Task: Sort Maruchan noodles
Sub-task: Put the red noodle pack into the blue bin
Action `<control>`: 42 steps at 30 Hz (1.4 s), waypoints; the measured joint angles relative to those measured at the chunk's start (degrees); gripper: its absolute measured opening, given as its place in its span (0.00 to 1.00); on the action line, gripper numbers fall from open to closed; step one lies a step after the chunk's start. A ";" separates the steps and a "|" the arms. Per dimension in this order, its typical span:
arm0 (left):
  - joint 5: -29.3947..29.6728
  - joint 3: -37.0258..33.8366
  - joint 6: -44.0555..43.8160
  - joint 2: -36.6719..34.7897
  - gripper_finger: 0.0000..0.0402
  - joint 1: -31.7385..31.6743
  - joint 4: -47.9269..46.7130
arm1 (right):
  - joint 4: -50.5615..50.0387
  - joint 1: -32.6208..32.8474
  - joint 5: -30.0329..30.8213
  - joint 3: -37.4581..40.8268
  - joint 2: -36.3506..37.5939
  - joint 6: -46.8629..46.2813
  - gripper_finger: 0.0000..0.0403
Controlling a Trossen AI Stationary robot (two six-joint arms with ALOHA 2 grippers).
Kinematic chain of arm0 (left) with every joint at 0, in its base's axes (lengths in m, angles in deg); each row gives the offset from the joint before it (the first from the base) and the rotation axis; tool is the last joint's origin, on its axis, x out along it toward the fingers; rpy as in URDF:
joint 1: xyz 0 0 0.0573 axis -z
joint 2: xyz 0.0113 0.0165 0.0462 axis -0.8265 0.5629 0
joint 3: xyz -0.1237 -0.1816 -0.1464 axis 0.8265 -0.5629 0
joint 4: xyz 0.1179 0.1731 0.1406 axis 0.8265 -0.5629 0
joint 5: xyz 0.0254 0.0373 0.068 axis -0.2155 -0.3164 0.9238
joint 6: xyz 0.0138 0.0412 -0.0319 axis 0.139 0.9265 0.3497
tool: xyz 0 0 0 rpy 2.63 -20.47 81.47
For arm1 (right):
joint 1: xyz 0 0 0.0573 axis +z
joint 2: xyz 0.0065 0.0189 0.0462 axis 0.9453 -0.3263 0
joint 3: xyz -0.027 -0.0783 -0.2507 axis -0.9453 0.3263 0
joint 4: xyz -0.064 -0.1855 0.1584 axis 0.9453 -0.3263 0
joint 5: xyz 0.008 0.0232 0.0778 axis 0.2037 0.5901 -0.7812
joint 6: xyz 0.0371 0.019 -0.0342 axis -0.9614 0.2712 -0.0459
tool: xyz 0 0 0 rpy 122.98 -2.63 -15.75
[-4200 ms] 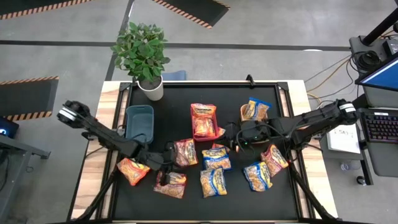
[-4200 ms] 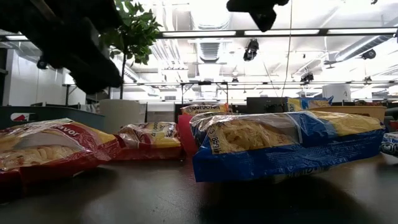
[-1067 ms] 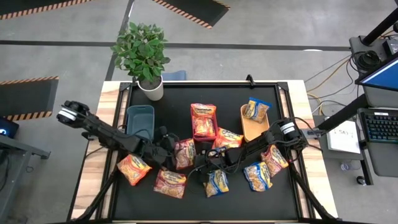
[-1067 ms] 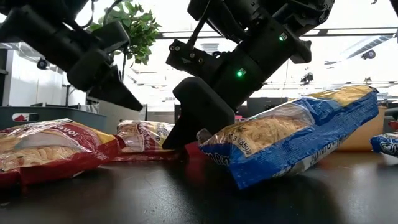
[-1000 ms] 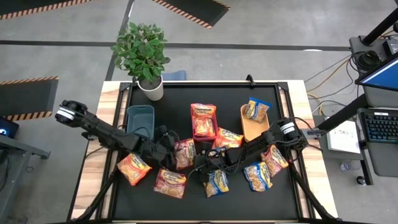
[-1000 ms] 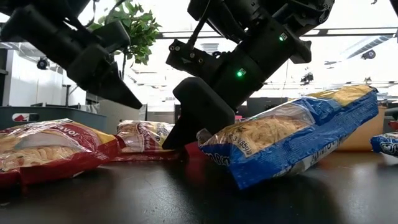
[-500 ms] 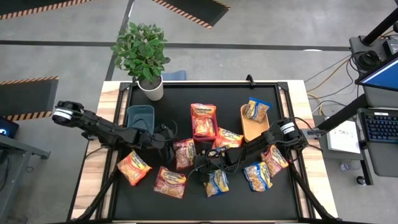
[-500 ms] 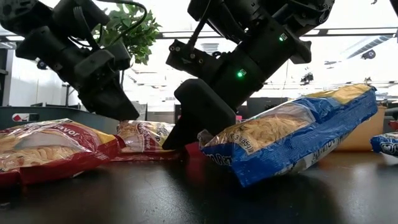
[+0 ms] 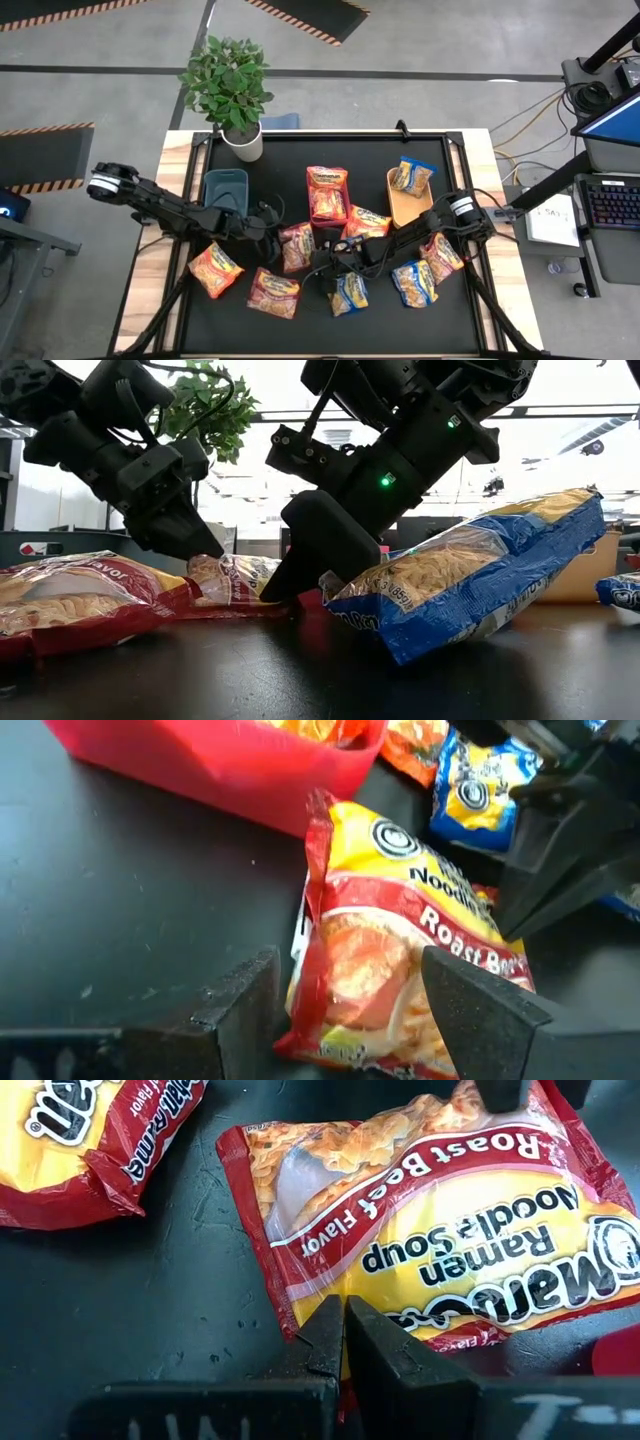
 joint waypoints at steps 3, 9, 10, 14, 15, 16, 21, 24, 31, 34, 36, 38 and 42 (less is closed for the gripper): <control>0.12 -0.10 0.03 0.00 0.57 0.00 0.50 | 0.05 0.00 0.00 0.00 0.00 0.00 0.02; 0.89 -0.65 -2.66 0.00 0.62 0.00 1.26 | 0.13 0.00 0.00 0.00 0.00 0.00 0.02; 1.10 -0.80 -2.97 0.05 0.63 0.00 1.54 | 0.14 0.00 0.01 0.00 0.00 -0.01 0.02; 1.65 -0.86 -3.73 1.86 0.65 0.02 3.09 | 0.15 0.00 0.02 0.00 0.00 -0.02 0.02; 1.67 -0.86 -3.79 2.89 0.65 0.02 4.07 | 0.15 0.00 0.02 0.00 0.00 -0.02 0.02; 1.69 -0.86 -3.77 3.93 0.65 0.02 5.30 | 0.15 0.00 0.01 0.00 0.00 0.00 0.02; -0.14 -0.86 -1.98 10.03 0.66 0.02 13.50 | 0.15 0.00 0.00 0.00 0.00 0.00 0.02; -1.50 -0.86 -1.72 11.95 0.65 0.41 17.71 | 0.09 0.02 -0.02 0.00 0.00 0.00 0.02; -1.70 -0.75 0.81 11.01 0.52 2.33 17.43 | -0.04 0.02 -0.15 -0.18 0.00 0.33 0.02; -1.94 -0.75 1.31 10.52 0.40 2.38 17.33 | -0.30 0.02 -0.11 -0.67 0.04 1.17 0.02; -2.04 -0.74 1.33 10.38 0.32 2.43 17.28 | -0.54 0.02 -0.10 -0.97 0.31 2.08 0.02; -2.09 -0.73 1.35 10.36 0.23 2.43 17.19 | -0.72 0.02 0.05 -1.26 0.81 3.04 0.02; -2.09 -0.74 1.32 10.31 0.07 2.43 17.15 | -0.74 0.02 0.07 -1.15 3.10 4.36 0.02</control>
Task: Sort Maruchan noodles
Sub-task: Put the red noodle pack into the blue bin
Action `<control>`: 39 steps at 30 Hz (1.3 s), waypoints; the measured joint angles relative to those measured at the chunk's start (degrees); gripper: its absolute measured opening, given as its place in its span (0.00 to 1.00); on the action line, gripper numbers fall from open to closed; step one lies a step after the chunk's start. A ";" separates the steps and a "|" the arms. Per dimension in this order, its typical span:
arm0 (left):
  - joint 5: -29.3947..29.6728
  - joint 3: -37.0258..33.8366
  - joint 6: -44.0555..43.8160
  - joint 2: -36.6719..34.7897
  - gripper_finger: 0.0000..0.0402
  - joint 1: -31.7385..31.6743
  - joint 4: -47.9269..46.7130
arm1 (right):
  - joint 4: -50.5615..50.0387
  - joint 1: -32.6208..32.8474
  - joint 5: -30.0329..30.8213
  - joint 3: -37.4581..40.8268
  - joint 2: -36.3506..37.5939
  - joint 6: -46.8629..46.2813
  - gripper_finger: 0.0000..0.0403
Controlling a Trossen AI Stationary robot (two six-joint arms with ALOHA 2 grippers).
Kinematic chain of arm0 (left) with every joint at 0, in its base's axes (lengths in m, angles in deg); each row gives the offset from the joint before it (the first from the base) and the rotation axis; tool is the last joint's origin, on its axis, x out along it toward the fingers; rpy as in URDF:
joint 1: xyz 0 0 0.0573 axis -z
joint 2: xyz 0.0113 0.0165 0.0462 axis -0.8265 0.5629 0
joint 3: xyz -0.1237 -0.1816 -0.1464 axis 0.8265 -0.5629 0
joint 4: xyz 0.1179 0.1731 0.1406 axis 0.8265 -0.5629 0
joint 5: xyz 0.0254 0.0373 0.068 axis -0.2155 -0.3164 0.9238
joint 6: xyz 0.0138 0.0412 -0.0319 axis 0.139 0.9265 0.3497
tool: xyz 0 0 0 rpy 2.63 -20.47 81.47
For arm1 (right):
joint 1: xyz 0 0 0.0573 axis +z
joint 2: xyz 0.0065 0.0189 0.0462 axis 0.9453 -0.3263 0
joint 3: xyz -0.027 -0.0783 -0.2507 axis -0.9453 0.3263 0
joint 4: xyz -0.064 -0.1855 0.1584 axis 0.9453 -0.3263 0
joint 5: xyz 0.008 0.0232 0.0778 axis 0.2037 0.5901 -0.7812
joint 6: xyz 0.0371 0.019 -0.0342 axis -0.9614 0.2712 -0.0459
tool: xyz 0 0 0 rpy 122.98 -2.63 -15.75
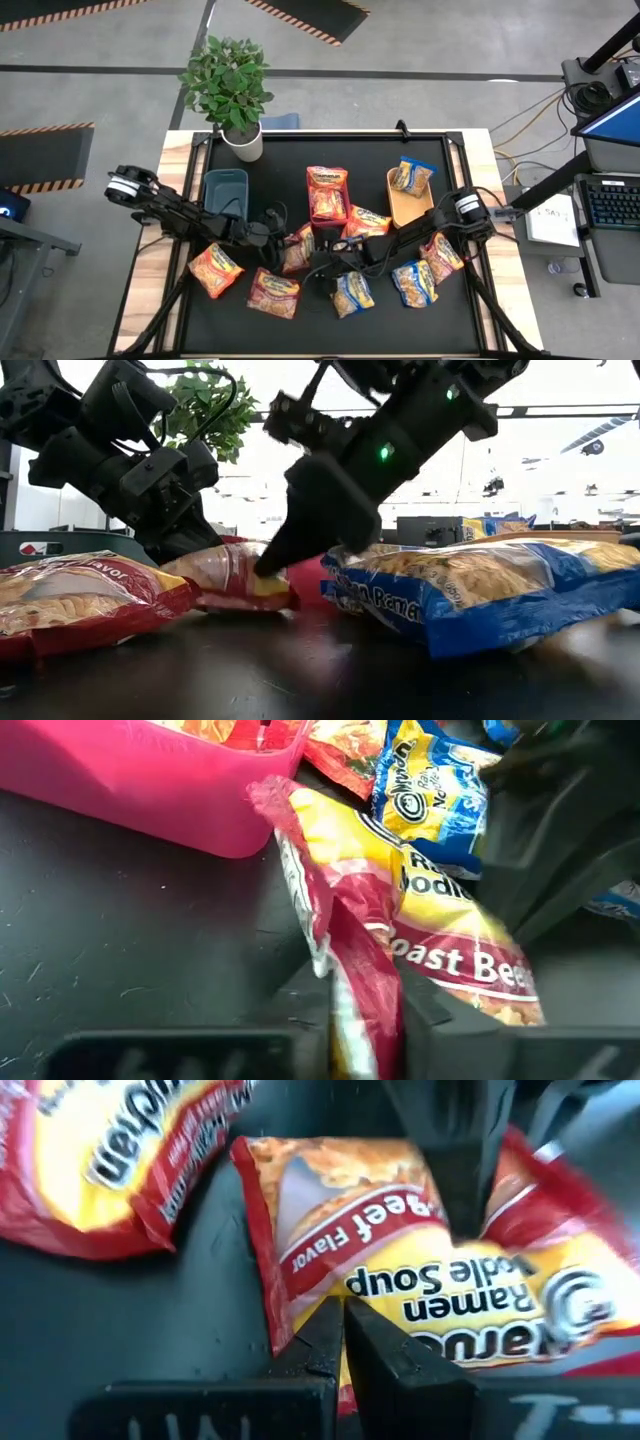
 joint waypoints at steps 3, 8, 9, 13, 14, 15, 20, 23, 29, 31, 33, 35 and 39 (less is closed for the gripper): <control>0.00 -0.01 0.02 -0.46 0.03 0.05 -0.16 | -0.32 0.02 -0.07 0.66 2.38 0.86 0.02; -0.37 -0.03 1.68 -2.49 0.04 0.64 -0.82 | -2.06 -0.02 0.43 1.93 7.94 2.41 0.02; -0.39 -0.03 2.12 -3.45 0.03 0.83 -1.47 | -2.88 -0.02 0.46 2.29 9.11 2.73 0.02; -0.28 -0.05 4.29 -7.87 0.02 1.97 -2.32 | -5.33 -0.02 0.75 4.53 14.52 4.05 0.02; -0.23 -0.05 4.90 -9.24 0.01 2.31 -2.61 | -4.61 -0.02 1.18 5.20 16.15 4.43 0.02; -0.11 -0.05 5.42 -10.54 0.01 2.61 -3.08 | -4.30 -0.03 1.94 6.11 18.02 4.94 0.02; 3.00 -0.01 8.51 -16.40 0.01 3.94 -4.47 | 3.38 -1.66 4.73 10.87 25.71 7.82 0.02; 3.89 0.01 10.68 -19.68 0.01 4.35 -5.55 | 7.78 -2.95 4.79 13.10 29.72 9.77 0.02; 5.70 0.03 11.52 -27.02 0.01 4.56 -9.31 | 12.63 -5.64 4.67 18.65 35.87 12.70 0.02; 7.94 -0.05 11.34 -29.27 0.01 4.70 -10.48 | 13.97 -6.77 4.74 20.66 38.06 13.47 0.02; 10.03 0.06 11.47 -32.41 0.01 4.83 -13.83 | 15.88 -7.93 4.70 22.28 39.52 13.99 0.02; 11.89 0.11 11.53 -34.76 0.01 4.77 -16.00 | 17.50 -9.17 4.54 24.34 41.27 14.48 0.02; 18.03 1.08 11.07 -39.55 0.02 4.76 -24.85 | 20.67 -11.97 2.54 28.20 43.92 15.20 0.02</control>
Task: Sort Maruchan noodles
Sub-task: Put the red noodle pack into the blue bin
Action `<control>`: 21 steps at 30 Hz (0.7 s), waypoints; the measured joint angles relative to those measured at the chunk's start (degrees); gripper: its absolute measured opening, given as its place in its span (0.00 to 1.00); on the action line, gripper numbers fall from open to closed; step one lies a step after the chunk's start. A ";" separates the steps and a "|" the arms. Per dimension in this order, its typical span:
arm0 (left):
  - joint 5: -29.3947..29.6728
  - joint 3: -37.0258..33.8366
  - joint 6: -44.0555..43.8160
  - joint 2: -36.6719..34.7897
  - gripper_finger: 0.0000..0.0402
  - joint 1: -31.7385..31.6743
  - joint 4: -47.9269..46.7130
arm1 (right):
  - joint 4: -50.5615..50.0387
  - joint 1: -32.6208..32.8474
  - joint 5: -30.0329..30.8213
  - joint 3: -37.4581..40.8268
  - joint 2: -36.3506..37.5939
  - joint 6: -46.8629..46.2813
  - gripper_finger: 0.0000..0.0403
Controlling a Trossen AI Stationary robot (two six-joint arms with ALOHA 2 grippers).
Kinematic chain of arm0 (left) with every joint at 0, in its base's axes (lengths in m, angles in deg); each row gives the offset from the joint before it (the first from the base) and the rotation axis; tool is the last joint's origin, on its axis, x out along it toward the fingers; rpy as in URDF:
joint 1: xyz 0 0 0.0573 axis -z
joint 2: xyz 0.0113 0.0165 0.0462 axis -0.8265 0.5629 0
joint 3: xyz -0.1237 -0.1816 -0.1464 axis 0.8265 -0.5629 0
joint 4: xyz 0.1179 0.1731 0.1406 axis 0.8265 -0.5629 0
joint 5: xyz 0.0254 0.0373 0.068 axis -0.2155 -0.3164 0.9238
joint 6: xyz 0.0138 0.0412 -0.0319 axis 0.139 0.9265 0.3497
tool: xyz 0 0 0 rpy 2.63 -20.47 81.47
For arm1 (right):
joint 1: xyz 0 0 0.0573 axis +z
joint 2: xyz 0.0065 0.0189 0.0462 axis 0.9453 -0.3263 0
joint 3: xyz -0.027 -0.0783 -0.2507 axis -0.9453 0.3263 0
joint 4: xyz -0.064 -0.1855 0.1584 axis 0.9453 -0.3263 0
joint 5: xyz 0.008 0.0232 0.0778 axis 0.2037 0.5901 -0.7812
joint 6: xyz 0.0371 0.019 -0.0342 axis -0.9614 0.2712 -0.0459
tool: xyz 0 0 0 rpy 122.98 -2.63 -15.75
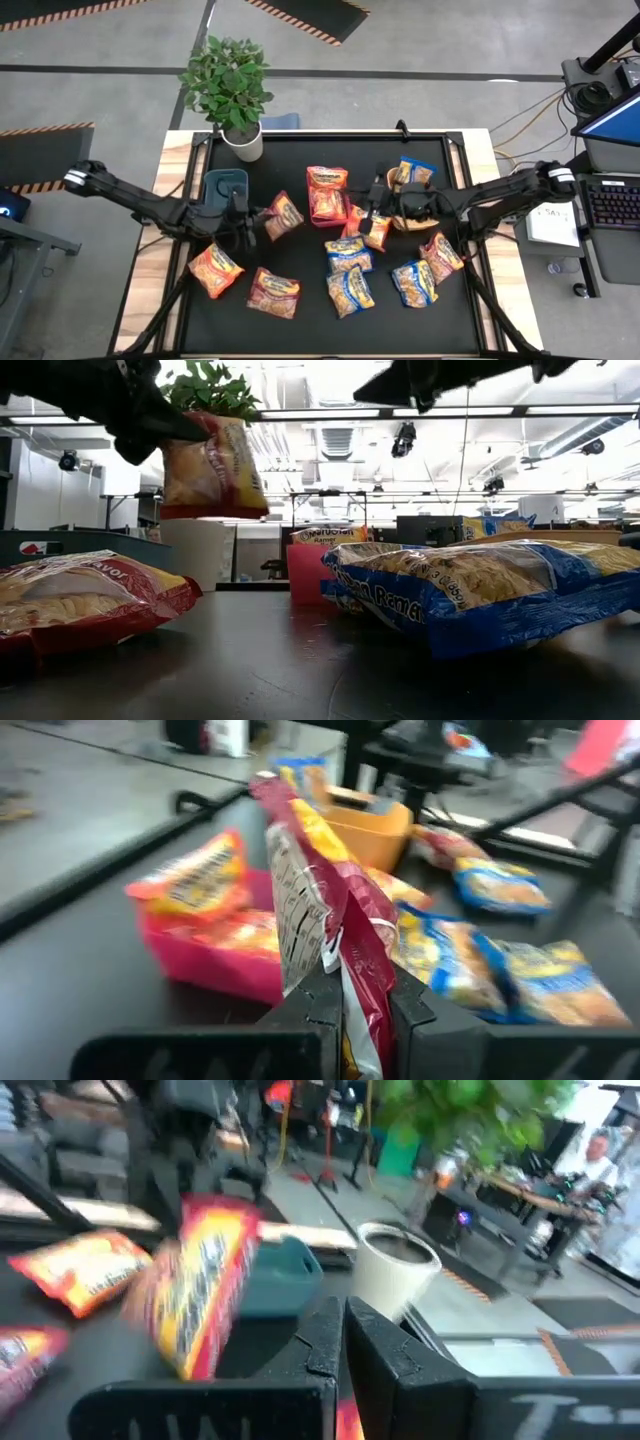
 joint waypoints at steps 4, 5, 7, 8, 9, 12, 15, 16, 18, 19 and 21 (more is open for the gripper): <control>7.43 1.81 -1.29 -3.87 0.02 -0.21 -9.69 | 0.48 -2.77 -3.45 2.71 1.83 0.60 0.02; 9.10 2.42 -1.38 -4.79 0.02 -0.20 -11.91 | 1.04 -3.39 -4.88 3.17 1.90 0.61 0.02; 11.57 3.15 -1.75 -6.18 0.02 -0.27 -17.54 | 2.60 -4.78 -7.44 4.43 2.52 0.58 0.02; 12.58 3.96 -1.85 -6.82 0.02 -0.52 -19.06 | 2.61 -5.44 -8.14 5.14 2.99 0.52 0.02; 13.72 4.73 -1.96 -7.52 0.02 -0.50 -21.18 | 3.34 -6.06 -9.21 5.50 3.08 0.37 0.02; 16.80 5.86 -4.00 -9.26 0.02 -0.63 -28.67 | 4.21 -7.89 -11.51 7.15 3.90 -0.19 0.02; 18.19 6.75 -7.06 -10.91 0.02 -0.70 -34.18 | 4.94 -8.98 -11.85 7.75 4.19 -1.18 0.02; 18.21 7.09 -7.59 -11.34 0.02 -0.79 -34.80 | 4.53 -9.30 -11.88 8.00 4.44 -1.34 0.02; 18.24 7.41 -8.10 -12.25 0.02 -0.81 -35.56 | 4.52 -9.58 -11.90 8.01 4.33 -2.04 0.02; 18.20 7.37 -8.37 -12.63 0.02 -0.81 -36.54 | 4.46 -9.64 -11.87 8.01 4.28 -2.31 0.02; 18.17 7.37 -8.73 -13.33 0.02 -0.81 -37.18 | 4.25 -9.63 -11.88 8.01 4.26 -2.33 0.02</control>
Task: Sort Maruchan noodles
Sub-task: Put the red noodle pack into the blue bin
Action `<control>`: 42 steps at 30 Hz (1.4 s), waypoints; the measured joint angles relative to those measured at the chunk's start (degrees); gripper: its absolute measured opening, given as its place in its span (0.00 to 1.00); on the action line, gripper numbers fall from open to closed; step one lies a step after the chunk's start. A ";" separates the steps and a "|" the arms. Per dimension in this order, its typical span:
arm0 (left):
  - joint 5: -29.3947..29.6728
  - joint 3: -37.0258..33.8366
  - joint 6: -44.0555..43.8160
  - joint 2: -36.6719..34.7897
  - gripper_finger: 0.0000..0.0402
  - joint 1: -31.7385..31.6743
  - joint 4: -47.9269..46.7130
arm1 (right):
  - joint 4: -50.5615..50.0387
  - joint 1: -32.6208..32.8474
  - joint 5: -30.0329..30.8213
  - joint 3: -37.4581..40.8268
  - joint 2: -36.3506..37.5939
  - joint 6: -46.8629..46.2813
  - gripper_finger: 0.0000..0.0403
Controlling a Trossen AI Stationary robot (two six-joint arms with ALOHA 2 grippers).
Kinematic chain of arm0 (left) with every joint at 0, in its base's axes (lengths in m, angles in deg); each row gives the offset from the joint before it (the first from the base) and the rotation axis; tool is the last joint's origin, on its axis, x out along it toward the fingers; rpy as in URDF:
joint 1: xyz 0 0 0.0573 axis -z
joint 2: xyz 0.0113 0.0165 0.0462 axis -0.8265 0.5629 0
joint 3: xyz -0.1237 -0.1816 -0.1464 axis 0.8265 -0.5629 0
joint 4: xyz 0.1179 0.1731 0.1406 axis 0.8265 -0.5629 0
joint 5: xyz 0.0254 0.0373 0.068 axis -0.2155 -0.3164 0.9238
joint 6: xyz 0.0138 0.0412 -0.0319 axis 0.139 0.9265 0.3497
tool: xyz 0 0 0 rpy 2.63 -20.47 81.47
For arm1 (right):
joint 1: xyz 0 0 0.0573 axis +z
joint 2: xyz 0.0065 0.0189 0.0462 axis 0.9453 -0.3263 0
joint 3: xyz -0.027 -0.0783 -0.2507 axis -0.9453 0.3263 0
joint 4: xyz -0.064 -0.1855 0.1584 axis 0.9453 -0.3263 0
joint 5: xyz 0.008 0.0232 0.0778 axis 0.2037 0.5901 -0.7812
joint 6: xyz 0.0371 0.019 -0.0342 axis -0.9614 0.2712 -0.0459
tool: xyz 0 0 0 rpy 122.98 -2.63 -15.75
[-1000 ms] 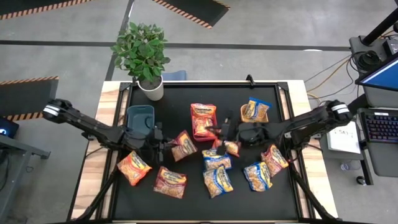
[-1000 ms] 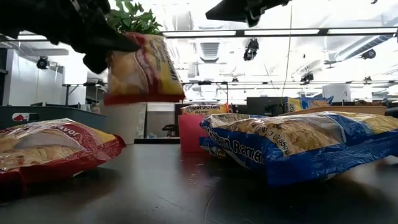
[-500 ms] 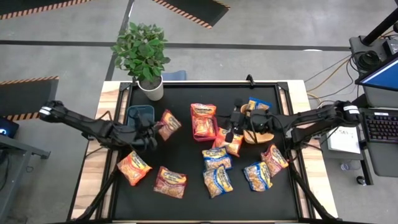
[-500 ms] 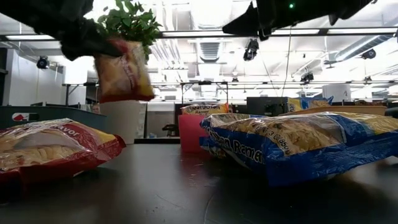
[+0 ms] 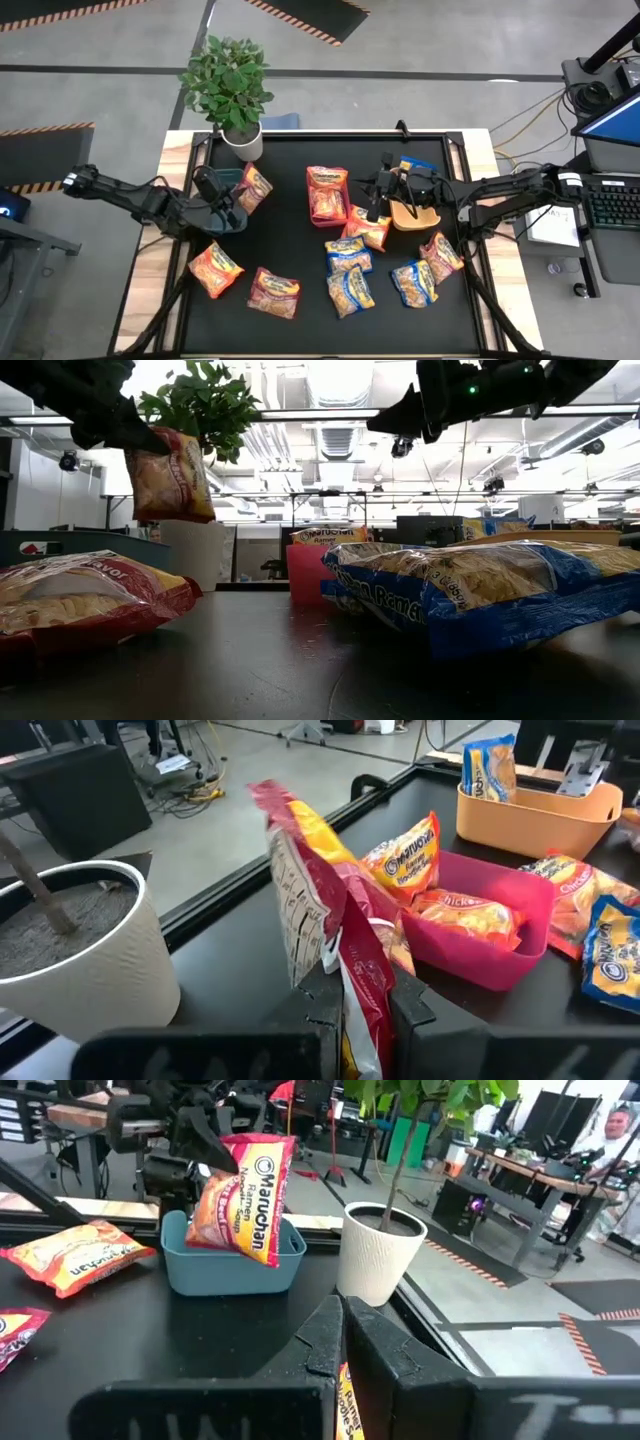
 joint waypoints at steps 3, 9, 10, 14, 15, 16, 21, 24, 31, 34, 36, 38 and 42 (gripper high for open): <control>-0.01 0.00 -0.76 -0.66 0.02 0.00 -1.91 | -0.06 0.05 -0.03 0.00 0.00 -0.01 0.02; 0.02 -0.02 -1.59 -1.19 0.02 0.00 -4.02 | -0.16 0.07 -0.04 0.91 0.00 0.64 0.02; 0.01 -0.02 -1.59 -1.19 0.02 0.00 -4.21 | -0.17 0.07 -0.08 1.17 0.03 0.76 0.02; 0.03 -0.07 -1.90 -1.17 0.02 0.00 -5.27 | -0.17 0.07 -0.19 2.20 0.47 1.97 0.02; -0.01 -0.07 -2.13 -1.17 0.02 0.00 -5.67 | -0.11 0.07 -0.17 2.45 0.65 2.35 0.02; 0.00 -0.08 -2.51 -1.17 0.02 0.00 -6.15 | 0.01 0.07 -0.20 2.63 0.90 2.64 0.02; 0.02 -0.11 -4.97 -1.34 0.02 0.00 -9.07 | -0.06 0.07 -0.17 4.06 3.03 3.69 0.02; 0.01 -0.11 -6.27 -1.39 0.02 0.00 -10.12 | -0.09 0.07 -0.17 4.65 4.53 3.56 0.02; 0.01 -0.11 -7.61 -1.45 0.02 0.00 -10.03 | -1.97 0.07 -0.13 5.00 6.14 3.03 0.02; 0.01 -0.11 -7.79 -1.45 0.02 0.00 -9.95 | -2.11 0.07 -0.11 5.03 6.12 3.03 0.02; 0.02 -0.11 -7.82 -1.45 0.02 0.00 -9.89 | -2.13 0.07 -0.09 5.03 6.12 3.03 0.02; 0.02 -0.11 -7.82 -1.45 0.02 0.00 -9.85 | -2.17 0.07 -0.09 5.03 6.12 3.03 0.02; 0.05 -0.11 -7.94 -1.45 0.02 0.00 -9.83 | -2.17 0.07 -0.02 5.03 6.12 3.03 0.02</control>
